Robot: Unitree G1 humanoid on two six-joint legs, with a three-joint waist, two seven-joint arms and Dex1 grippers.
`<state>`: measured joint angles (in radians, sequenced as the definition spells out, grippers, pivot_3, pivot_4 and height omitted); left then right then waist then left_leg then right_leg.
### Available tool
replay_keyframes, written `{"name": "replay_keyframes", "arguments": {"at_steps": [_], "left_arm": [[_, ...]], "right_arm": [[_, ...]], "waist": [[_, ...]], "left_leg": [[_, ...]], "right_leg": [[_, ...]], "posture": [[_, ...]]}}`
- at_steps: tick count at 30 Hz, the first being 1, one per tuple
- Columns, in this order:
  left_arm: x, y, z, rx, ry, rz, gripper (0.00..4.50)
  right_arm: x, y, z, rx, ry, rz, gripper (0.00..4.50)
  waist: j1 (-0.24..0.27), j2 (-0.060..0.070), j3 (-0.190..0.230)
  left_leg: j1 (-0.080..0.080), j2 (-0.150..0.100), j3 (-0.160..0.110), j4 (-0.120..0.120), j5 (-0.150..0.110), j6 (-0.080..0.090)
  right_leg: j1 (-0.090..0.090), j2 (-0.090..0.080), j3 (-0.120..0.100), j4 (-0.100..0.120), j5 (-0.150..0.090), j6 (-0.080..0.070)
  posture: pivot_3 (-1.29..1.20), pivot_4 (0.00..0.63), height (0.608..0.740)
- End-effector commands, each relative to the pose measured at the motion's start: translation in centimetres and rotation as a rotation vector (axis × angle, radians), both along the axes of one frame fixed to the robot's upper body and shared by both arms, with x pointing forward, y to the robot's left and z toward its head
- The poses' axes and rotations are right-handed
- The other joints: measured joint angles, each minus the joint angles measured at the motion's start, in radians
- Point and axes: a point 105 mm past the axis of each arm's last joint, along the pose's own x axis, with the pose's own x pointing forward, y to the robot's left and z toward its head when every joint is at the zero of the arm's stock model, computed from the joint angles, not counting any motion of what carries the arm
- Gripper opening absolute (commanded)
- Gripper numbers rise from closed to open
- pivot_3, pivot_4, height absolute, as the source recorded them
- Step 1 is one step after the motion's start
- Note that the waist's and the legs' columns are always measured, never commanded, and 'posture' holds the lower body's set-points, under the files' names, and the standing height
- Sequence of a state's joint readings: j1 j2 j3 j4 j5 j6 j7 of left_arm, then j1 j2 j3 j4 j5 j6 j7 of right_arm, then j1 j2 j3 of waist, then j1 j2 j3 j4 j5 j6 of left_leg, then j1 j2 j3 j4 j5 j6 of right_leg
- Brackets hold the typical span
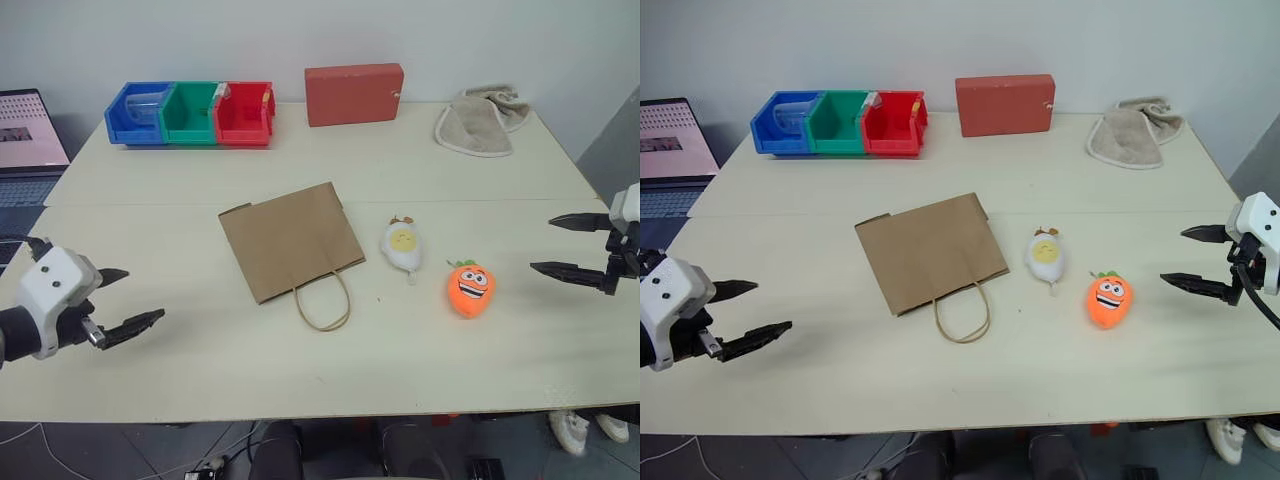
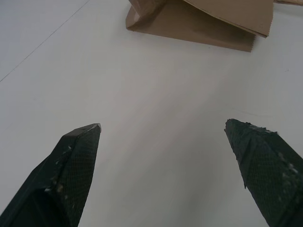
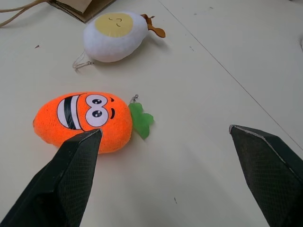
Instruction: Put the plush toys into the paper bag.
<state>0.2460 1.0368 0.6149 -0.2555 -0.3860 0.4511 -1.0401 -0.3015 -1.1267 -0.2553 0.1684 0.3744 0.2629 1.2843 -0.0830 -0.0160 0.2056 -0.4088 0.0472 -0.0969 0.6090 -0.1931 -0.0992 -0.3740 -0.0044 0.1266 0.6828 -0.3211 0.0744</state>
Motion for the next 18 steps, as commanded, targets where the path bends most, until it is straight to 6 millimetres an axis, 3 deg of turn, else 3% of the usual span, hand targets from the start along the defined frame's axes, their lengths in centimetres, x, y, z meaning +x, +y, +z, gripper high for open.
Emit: {"name": "replay_keyframes", "arguments": {"at_steps": [1, 18], "left_arm": [[0.37, -0.05, 0.92, 0.019, -0.047, 0.001, 4.48], [0.50, -0.15, 0.75, 0.014, -0.083, -0.032, 4.48]], "right_arm": [[-0.01, 0.06, 1.33, -0.005, -0.064, 0.007, 4.50], [0.35, 0.86, 1.34, -0.017, -0.099, 0.017, 4.50]], "waist": [[0.000, 0.000, 0.000], [0.000, 0.000, 0.000]], "left_leg": [[0.000, 0.000, 0.000, 0.000, 0.000, 0.000], [0.000, 0.000, 0.000, 0.000, 0.000, 0.000]], "right_leg": [[0.000, 0.000, 0.000, 0.000, 0.000, 0.000], [0.000, 0.000, 0.000, 0.000, 0.000, 0.000]], "posture": [[0.00, 0.150, 0.740], [0.00, 0.150, 0.740]]}}
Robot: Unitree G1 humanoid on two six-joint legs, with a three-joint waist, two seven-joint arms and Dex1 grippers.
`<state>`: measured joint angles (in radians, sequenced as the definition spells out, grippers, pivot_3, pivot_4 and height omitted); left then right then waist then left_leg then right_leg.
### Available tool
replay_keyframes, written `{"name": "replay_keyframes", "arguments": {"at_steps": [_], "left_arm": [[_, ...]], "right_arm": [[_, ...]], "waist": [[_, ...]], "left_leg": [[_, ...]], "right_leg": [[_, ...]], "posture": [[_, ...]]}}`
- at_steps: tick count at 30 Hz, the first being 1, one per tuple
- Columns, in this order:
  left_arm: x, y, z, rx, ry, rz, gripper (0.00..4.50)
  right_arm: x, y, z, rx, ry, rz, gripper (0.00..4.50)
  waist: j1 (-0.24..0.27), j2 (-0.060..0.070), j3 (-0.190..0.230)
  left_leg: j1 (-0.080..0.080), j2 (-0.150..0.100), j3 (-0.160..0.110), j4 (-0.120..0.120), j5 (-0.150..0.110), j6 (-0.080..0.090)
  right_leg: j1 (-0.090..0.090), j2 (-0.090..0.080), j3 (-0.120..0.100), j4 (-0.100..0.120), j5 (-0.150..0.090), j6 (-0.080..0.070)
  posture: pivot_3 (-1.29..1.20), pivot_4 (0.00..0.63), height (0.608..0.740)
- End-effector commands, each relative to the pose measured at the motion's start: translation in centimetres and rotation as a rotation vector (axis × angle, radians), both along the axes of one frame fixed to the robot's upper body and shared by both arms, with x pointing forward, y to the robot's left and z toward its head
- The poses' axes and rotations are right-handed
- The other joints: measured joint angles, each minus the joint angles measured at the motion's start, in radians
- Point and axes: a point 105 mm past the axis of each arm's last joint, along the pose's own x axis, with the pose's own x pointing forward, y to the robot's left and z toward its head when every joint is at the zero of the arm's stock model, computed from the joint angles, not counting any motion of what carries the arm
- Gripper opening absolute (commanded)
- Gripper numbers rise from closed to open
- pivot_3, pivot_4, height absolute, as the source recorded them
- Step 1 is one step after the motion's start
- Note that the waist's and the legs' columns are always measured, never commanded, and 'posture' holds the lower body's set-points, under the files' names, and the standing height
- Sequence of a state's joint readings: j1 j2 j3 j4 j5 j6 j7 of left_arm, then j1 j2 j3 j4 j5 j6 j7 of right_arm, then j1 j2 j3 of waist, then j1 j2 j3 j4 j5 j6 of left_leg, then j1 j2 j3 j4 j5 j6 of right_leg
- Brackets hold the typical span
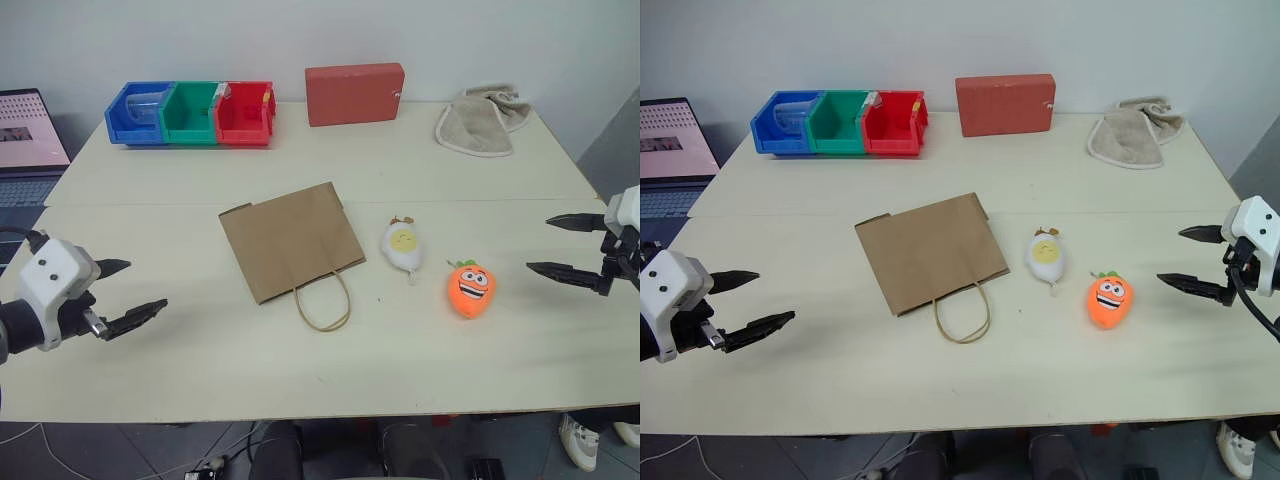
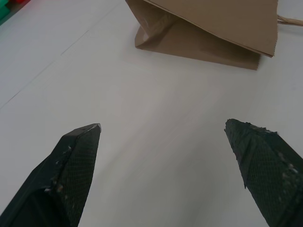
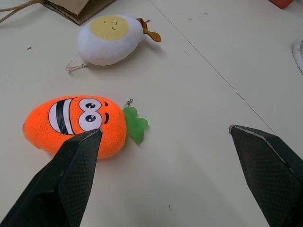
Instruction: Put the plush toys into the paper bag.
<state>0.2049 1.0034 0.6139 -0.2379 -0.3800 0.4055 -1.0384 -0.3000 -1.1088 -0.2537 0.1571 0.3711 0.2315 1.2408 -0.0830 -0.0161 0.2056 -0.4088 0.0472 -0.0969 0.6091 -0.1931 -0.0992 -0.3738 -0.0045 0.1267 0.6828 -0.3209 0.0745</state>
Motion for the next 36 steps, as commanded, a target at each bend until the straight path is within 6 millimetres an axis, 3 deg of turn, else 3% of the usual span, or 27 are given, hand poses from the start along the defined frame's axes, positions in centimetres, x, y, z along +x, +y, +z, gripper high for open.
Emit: {"name": "replay_keyframes", "arguments": {"at_steps": [1, 13, 17, 21, 25, 30, 36], "left_arm": [[0.0, 0.2, 0.0, 0.053, -0.017, -0.016, 4.48], [0.7, -0.9, 0.7, 0.064, -0.074, -0.071, 4.48], [0.1, -5.0, 0.2, 0.045, -0.009, -0.256, 4.48], [-0.5, -11.2, -1.1, 0.049, 0.025, -0.513, 4.48], [-0.3, -15.3, -2.1, 0.020, 0.010, -0.651, 4.48], [0.6, -17.9, -4.1, 0.023, -0.001, -0.736, 4.48], [2.3, -19.4, -6.0, 0.041, -0.024, -0.767, 4.48]], "right_arm": [[0.0, 0.6, 1.3, -0.013, -0.049, 0.023, 4.50], [-0.1, 1.4, 1.8, -0.011, -0.060, 0.039, 4.50], [-0.7, 2.8, 2.2, 0.004, -0.056, 0.083, 4.50], [-1.9, 5.6, 2.3, 0.018, -0.027, 0.181, 4.50], [-3.3, 8.4, 2.0, 0.033, 0.008, 0.268, 4.50], [-5.3, 11.4, 1.8, 0.062, 0.053, 0.343, 4.50], [-7.1, 12.7, 1.2, 0.083, 0.114, 0.355, 4.50]], "waist": [[0.000, 0.000, 0.000], [0.000, 0.000, 0.000], [0.000, 0.000, 0.000], [0.004, 0.000, 0.000], [0.007, 0.000, 0.000], [0.009, 0.000, 0.000], [0.021, 0.000, 0.000]], "left_leg": [[0.000, 0.000, 0.000, 0.000, 0.000, 0.000], [0.000, 0.000, 0.000, 0.000, 0.000, 0.000], [0.000, 0.000, 0.000, 0.000, 0.000, 0.000], [0.000, 0.000, -0.001, 0.000, 0.000, 0.000], [-0.001, 0.000, -0.002, 0.000, 0.000, 0.000], [-0.001, 0.000, -0.002, 0.000, 0.000, 0.000], [-0.002, -0.001, -0.003, 0.001, 0.000, 0.000]], "right_leg": [[0.000, 0.000, 0.000, 0.000, 0.000, 0.000], [0.000, 0.000, 0.000, 0.000, 0.000, 0.000], [0.000, 0.000, 0.000, 0.000, 0.000, 0.000], [0.001, 0.000, 0.000, 0.000, 0.001, 0.001], [0.001, 0.000, 0.000, 0.000, 0.002, 0.003], [0.001, 0.001, 0.000, 0.000, 0.002, 0.003], [0.001, 0.001, 0.000, 0.000, 0.002, 0.004]], "posture": [[0.00, 0.150, 0.740], [0.00, 0.150, 0.740], [0.00, 0.150, 0.740], [0.00, 0.150, 0.740], [0.00, 0.150, 0.740], [0.00, 0.150, 0.740], [0.00, 0.150, 0.740]]}}
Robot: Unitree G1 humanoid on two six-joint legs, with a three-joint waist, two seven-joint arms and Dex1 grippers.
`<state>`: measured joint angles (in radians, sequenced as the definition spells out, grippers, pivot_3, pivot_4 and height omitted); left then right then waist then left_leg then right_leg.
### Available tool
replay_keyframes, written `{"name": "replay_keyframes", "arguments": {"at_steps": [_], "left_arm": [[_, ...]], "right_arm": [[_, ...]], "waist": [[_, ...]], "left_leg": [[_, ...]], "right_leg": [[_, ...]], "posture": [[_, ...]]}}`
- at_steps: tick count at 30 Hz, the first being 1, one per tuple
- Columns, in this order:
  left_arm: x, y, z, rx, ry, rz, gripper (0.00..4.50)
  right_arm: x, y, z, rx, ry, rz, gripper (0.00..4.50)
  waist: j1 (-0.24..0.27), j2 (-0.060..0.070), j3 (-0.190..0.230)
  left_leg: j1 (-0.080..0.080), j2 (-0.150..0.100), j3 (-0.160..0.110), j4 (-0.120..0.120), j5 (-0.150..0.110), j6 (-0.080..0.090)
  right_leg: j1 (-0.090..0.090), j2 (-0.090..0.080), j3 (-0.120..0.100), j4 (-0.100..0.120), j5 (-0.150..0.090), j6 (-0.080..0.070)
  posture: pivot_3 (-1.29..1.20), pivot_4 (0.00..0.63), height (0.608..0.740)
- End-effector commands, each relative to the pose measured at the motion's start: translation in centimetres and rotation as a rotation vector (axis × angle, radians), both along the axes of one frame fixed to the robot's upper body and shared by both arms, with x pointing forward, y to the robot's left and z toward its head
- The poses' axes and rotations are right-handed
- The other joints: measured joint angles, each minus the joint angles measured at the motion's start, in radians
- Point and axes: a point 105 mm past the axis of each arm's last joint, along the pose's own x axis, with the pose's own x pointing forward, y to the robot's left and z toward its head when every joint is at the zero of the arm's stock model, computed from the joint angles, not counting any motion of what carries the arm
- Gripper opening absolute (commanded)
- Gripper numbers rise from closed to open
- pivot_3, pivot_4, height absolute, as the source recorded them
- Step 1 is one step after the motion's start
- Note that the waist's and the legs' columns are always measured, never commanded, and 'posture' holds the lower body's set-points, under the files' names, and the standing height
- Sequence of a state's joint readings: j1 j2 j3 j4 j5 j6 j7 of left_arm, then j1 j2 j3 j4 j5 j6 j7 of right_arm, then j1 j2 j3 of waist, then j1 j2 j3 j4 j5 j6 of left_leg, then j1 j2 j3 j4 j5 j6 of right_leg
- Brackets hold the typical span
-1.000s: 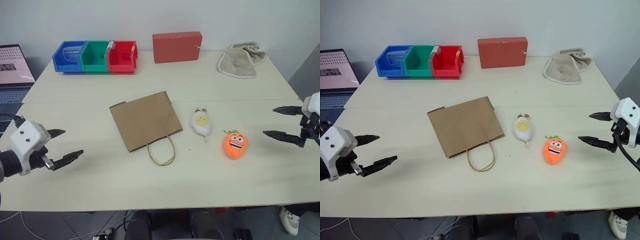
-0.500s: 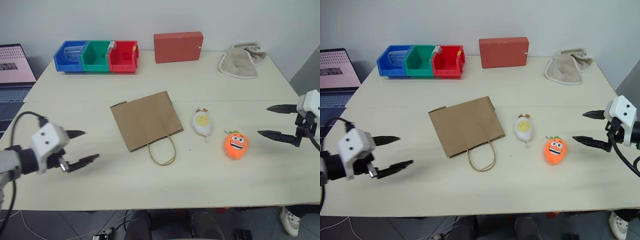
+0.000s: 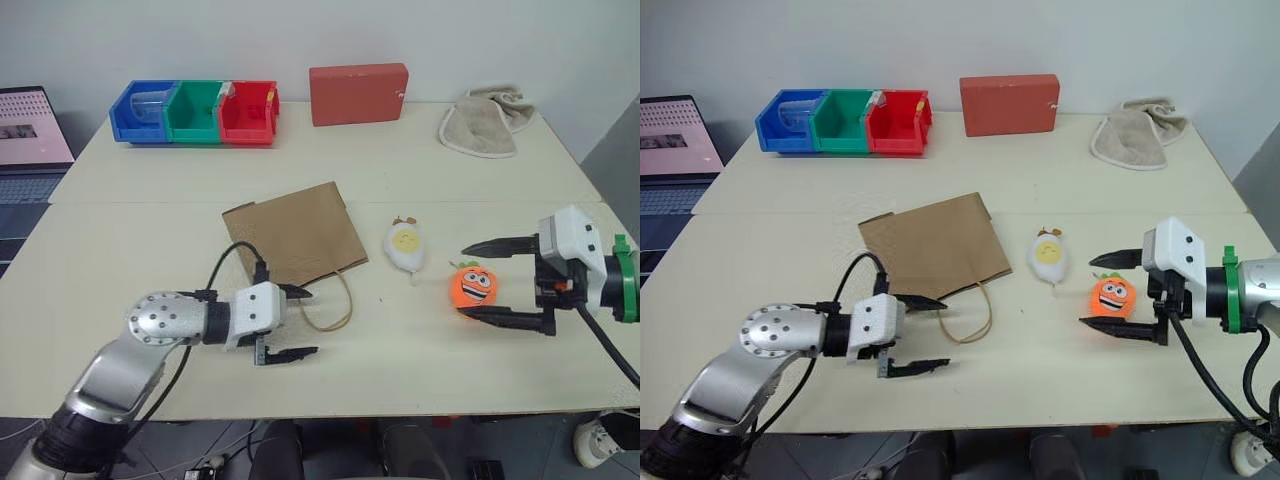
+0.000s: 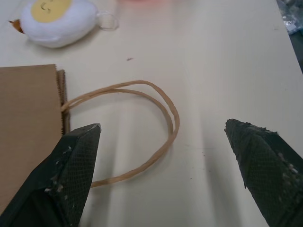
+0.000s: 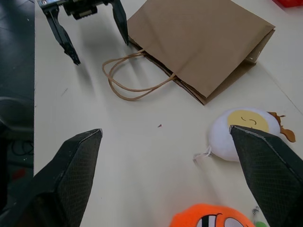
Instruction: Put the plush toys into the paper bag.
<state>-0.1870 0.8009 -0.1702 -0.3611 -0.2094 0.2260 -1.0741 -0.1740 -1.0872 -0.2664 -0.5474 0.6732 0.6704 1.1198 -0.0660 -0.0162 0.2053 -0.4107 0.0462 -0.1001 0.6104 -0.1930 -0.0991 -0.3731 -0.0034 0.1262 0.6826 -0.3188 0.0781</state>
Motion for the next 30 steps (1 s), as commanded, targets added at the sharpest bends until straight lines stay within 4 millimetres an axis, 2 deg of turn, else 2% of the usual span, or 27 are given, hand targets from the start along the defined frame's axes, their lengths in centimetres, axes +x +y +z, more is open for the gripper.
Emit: {"name": "replay_keyframes", "arguments": {"at_steps": [1, 7, 8, 14, 18, 21, 23, 25, 28, 30], "left_arm": [[1.4, -1.1, -0.3, -0.005, -0.065, -0.015, 4.48], [2.7, -2.4, -1.3, -0.023, -0.090, -0.030, 4.48], [2.7, -2.5, -1.4, -0.025, -0.086, -0.041, 4.10], [2.7, -2.6, -1.5, -0.028, -0.074, -0.073, 2.47], [2.8, -2.5, -1.4, -0.032, -0.070, -0.081, 1.18], [3.0, -2.4, -0.9, -0.046, -0.034, -0.086, 0.17], [3.2, -2.3, -0.5, -0.052, -0.020, -0.088, 0.04], [3.8, -2.2, 0.8, -0.089, -0.018, -0.068, 0.04], [4.5, -2.2, 2.8, -0.148, 0.005, -0.049, 0.00], [4.4, -2.2, 4.1, -0.195, 0.048, -0.059, 0.00]], "right_arm": [[-1.3, 0.7, 0.6, 0.005, -0.002, 0.012, 4.50], [-2.6, 1.6, 0.6, 0.028, 0.040, 0.019, 4.50], [-2.8, 1.7, 0.5, 0.029, 0.047, 0.023, 4.50], [-3.6, 2.2, 0.3, 0.041, 0.062, 0.023, 4.50], [-3.9, 2.3, 0.1, 0.043, 0.065, 0.019, 4.50], [-3.2, 2.6, -0.6, 0.058, 0.045, -0.042, 4.50], [-2.9, 2.9, -0.9, 0.074, 0.038, -0.066, 4.50], [-2.8, 3.5, -1.3, 0.105, 0.041, -0.068, 4.50], [-2.3, 4.4, -2.2, 0.130, 0.039, -0.073, 3.88], [-1.9, 5.0, -2.9, 0.133, 0.040, -0.071, 3.21]], "waist": [[0.009, 0.000, 0.000], [0.015, 0.000, 0.000], [0.014, 0.000, 0.000], [0.016, 0.000, 0.000], [0.016, 0.000, 0.000], [0.017, -0.001, -0.001], [0.016, -0.001, -0.001], [0.016, -0.001, -0.001], [0.015, -0.001, -0.001], [0.014, -0.001, -0.001]], "left_leg": [[0.000, 0.000, -0.001, 0.000, 0.000, 0.000], [-0.003, 0.000, -0.002, 0.002, 0.000, 0.000], [-0.003, 0.000, -0.002, 0.002, 0.000, 0.000], [-0.004, -0.001, -0.005, 0.002, 0.000, 0.000], [-0.004, -0.001, -0.005, 0.002, 0.000, 0.000], [-0.004, 0.000, -0.006, 0.002, 0.000, 0.000], [-0.004, 0.000, -0.006, 0.002, 0.000, 0.000], [-0.004, -0.001, -0.006, 0.002, 0.000, 0.000], [-0.004, -0.001, -0.007, 0.003, 0.000, 0.000], [-0.004, -0.001, -0.007, 0.003, 0.000, 0.000]], "right_leg": [[0.000, 0.000, 0.000, 0.000, 0.000, 0.000], [0.000, 0.000, -0.001, -0.001, 0.001, 0.001], [0.000, 0.000, -0.001, -0.001, 0.001, 0.001], [0.000, 0.001, -0.003, 0.000, 0.001, 0.002], [0.000, 0.001, -0.003, 0.000, 0.001, 0.002], [0.000, 0.001, -0.004, 0.000, 0.001, 0.002], [0.000, 0.001, -0.004, 0.000, 0.001, 0.002], [0.000, 0.001, -0.004, 0.000, 0.001, 0.002], [0.000, 0.001, -0.005, 0.000, 0.001, 0.002], [0.000, 0.001, -0.005, 0.000, 0.001, 0.002]], "posture": [[0.00, 0.150, 0.740], [0.00, 0.150, 0.740], [0.00, 0.150, 0.740], [0.00, 0.150, 0.740], [0.00, 0.150, 0.740], [0.00, 0.150, 0.740], [0.00, 0.150, 0.740], [0.00, 0.150, 0.740], [0.00, 0.150, 0.740], [0.00, 0.150, 0.740]]}}
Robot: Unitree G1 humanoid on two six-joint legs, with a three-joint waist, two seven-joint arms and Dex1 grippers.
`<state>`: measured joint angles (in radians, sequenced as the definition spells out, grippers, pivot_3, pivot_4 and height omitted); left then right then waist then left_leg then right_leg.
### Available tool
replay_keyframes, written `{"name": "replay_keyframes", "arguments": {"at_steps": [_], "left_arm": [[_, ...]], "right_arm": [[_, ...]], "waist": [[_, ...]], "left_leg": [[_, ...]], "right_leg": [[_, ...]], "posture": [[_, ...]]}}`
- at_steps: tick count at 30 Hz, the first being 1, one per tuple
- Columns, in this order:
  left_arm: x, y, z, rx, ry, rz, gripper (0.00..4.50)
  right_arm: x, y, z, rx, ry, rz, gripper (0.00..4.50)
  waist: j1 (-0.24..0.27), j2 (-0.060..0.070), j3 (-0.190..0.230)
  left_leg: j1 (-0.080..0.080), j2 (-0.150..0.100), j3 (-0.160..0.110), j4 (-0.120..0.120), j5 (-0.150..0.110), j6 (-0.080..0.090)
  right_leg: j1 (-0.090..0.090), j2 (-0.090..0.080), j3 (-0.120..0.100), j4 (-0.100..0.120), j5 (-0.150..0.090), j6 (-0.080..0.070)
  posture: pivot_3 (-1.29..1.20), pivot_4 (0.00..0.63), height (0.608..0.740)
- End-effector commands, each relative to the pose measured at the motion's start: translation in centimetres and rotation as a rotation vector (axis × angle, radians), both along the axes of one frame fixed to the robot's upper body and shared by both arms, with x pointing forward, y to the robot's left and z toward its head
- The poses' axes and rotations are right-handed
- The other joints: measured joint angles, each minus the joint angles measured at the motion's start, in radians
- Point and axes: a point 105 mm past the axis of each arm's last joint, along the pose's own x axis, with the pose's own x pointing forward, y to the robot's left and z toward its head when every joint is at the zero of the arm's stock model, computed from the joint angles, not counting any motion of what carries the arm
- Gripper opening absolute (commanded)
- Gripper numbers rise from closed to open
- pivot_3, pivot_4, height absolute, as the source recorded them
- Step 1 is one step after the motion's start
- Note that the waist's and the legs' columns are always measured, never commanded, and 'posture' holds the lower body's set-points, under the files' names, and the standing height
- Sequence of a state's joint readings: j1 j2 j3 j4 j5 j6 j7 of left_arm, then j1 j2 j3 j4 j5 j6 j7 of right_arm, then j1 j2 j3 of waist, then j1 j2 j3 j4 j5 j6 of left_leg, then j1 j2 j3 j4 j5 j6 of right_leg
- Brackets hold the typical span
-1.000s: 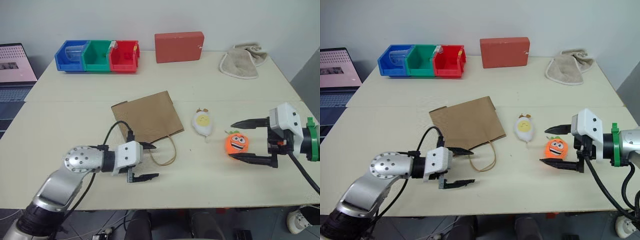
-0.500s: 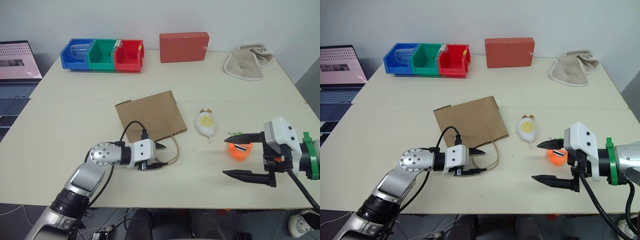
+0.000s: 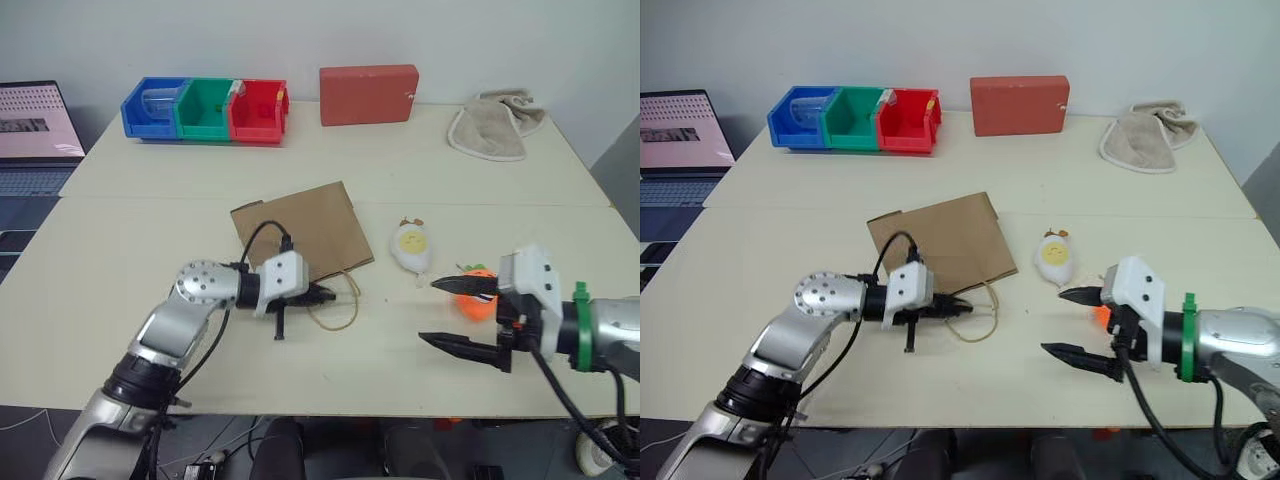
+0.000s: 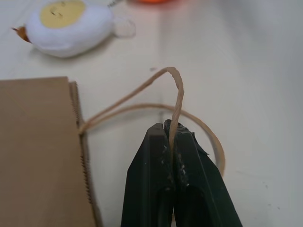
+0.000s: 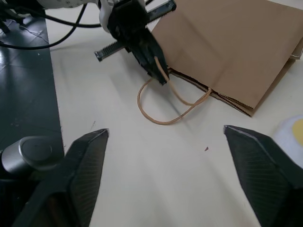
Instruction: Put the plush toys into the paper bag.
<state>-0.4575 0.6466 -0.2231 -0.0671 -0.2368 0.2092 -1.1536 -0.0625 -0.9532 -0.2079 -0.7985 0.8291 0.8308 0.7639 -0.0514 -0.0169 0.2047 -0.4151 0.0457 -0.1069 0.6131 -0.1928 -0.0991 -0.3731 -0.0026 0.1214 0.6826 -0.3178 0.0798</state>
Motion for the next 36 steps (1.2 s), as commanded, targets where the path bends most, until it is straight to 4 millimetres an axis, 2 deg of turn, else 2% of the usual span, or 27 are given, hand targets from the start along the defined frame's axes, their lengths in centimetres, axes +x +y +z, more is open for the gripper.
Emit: {"name": "replay_keyframes", "arguments": {"at_steps": [1, 3, 7, 9, 13, 19, 29, 36], "left_arm": [[-0.2, -0.1, 3.1, -0.090, 0.036, -0.030, 0.00], [-0.3, -0.1, 4.3, -0.124, 0.069, -0.040, 0.00], [0.2, -0.1, 7.5, -0.216, 0.120, -0.032, 0.00], [0.2, -0.1, 8.5, -0.260, 0.171, -0.028, 0.00], [0.4, -0.2, 9.7, -0.301, 0.194, 0.002, 0.00], [0.4, -0.2, 10.1, -0.301, 0.196, 0.025, 0.00], [0.4, -0.4, 10.0, -0.307, 0.199, 0.043, 0.00], [0.6, -0.1, 11.5, -0.366, 0.186, 0.052, 0.00]], "right_arm": [[0.6, 1.1, -0.5, 0.003, -0.048, 0.010, 2.83], [1.3, 2.0, -1.0, 0.016, -0.065, 0.012, 2.10], [4.3, 5.3, -2.0, 0.085, -0.137, -0.016, 0.59], [5.5, 6.8, -2.3, 0.101, -0.167, -0.029, 0.03], [7.3, 9.8, -3.0, 0.132, -0.217, -0.040, 0.03], [9.6, 12.1, -3.2, 0.161, -0.305, -0.098, 0.03], [11.4, 12.1, -3.2, 0.200, -0.350, -0.207, 0.03], [12.9, 13.9, -5.9, 0.182, -0.279, -0.263, 0.03]], "waist": [[-0.001, 0.000, 0.000], [-0.004, 0.000, 0.000], [-0.008, -0.002, 0.000], [-0.011, -0.002, 0.000], [-0.010, -0.002, 0.000], [-0.006, -0.002, 0.000], [-0.006, -0.002, 0.000], [-0.009, -0.002, 0.000]], "left_leg": [[0.000, 0.000, -0.001, 0.000, 0.000, 0.000], [0.000, 0.000, -0.001, 0.000, 0.000, 0.000], [-0.001, 0.001, -0.003, 0.000, 0.000, 0.000], [0.000, 0.001, -0.003, 0.000, 0.000, 0.000], [-0.001, 0.001, -0.004, 0.000, 0.000, 0.000], [-0.001, 0.001, -0.006, -0.001, 0.000, 0.000], [-0.001, 0.001, -0.005, -0.001, 0.001, -0.001], [-0.001, 0.001, -0.005, -0.001, 0.001, -0.001]], "right_leg": [[0.000, 0.000, -0.001, 0.000, 0.000, 0.000], [0.000, 0.000, -0.001, 0.000, 0.000, 0.000], [-0.001, 0.002, -0.002, 0.001, 0.000, 0.000], [-0.001, 0.002, -0.002, 0.002, 0.000, 0.000], [-0.001, 0.001, -0.003, 0.003, 0.000, 0.000], [-0.004, 0.001, -0.005, 0.008, 0.000, -0.001], [-0.006, 0.001, -0.005, 0.013, 0.000, -0.001], [-0.006, 0.001, -0.005, 0.014, 0.000, -0.001]], "posture": [[0.00, 0.150, 0.740], [0.00, 0.150, 0.740], [0.00, 0.150, 0.740], [0.00, 0.150, 0.740], [0.00, 0.150, 0.740], [0.00, 0.150, 0.740], [0.00, 0.150, 0.740], [0.00, 0.150, 0.740]]}}
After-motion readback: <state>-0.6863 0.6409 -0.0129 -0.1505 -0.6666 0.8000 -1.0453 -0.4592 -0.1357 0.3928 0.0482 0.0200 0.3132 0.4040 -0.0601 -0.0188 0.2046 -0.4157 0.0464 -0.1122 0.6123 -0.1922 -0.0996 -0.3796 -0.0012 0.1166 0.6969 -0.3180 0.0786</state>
